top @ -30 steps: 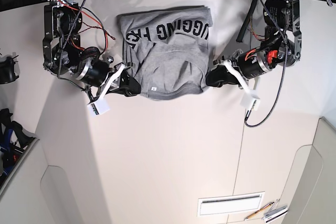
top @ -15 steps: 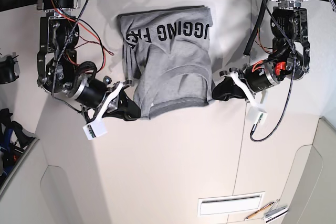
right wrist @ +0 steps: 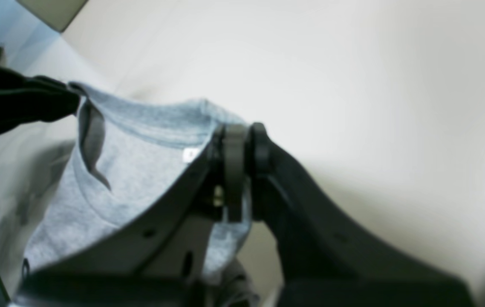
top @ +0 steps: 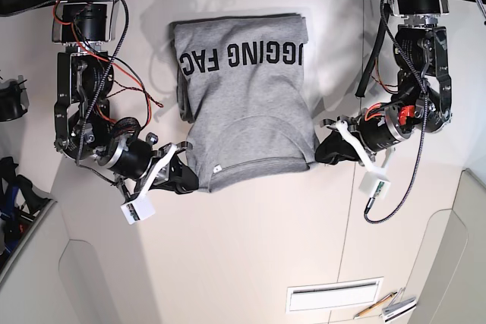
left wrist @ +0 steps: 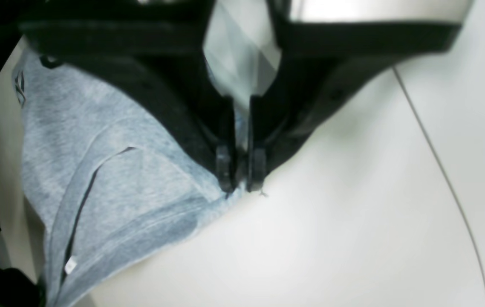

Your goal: Fold the T-shirt properly

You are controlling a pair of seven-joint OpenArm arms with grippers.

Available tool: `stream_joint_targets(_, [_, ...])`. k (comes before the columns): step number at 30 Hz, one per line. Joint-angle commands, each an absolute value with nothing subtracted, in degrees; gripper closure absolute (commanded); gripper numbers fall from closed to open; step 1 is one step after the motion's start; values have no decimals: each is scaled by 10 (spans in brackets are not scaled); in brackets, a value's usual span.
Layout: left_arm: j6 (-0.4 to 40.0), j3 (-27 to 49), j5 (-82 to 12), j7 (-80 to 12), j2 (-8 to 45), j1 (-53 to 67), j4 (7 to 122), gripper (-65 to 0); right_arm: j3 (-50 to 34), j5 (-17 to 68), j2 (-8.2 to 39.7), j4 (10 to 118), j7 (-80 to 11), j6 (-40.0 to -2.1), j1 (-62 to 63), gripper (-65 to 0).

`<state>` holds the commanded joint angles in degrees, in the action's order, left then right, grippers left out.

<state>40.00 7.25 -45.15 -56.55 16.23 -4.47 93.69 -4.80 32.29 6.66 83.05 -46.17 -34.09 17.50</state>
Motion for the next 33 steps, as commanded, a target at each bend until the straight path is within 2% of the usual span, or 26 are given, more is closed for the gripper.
stream_joint_targets(9, [400, 72, -451, -564, 162, -44, 937, -49, -48, 323, 67, 830, -461, -340, 177, 0])
stream_joint_targets(10, [400, 72, -451, -564, 162, -44, 937, -71, -48, 323, 67, 830, -461, -340, 177, -10])
stream_joint_targets(13, [400, 72, -451, -564, 162, -44, 937, -187, -48, 323, 67, 830, -461, -338, 177, -145])
stream_joint_targets(15, [400, 72, -451, -564, 162, -44, 937, -199, -48, 323, 67, 830, -461, -336, 177, -204])
stream_joint_targets(17, [400, 72, -451, -564, 162, -44, 937, -199, -48, 323, 67, 830, -461, -336, 177, -221])
stream_joint_targets(25, [400, 72, -458, -580, 162, -44, 937, -199, -52, 324, 67, 830, -486, -332, 176, -221])
stream_joint_targets(30, [400, 74, -502, -626, 163, -26, 937, -192, -102, 366, 67, 830, -543, -332, 174, -218])
stream_joint_targets(31, [400, 77, -502, -626, 163, -17, 938, -172, -116, 377, 67, 830, -557, -333, 173, -204])
stream_joint_targets(32, [400, 83, -502, -626, 163, -8, 939, -148, -130, 389, 68, 830, -571, -334, 172, -155])
stream_joint_targets(33, [400, 92, -503, -626, 163, 1, 943, -130, -142, 403, 71, 830, -576, -335, 168, -78])
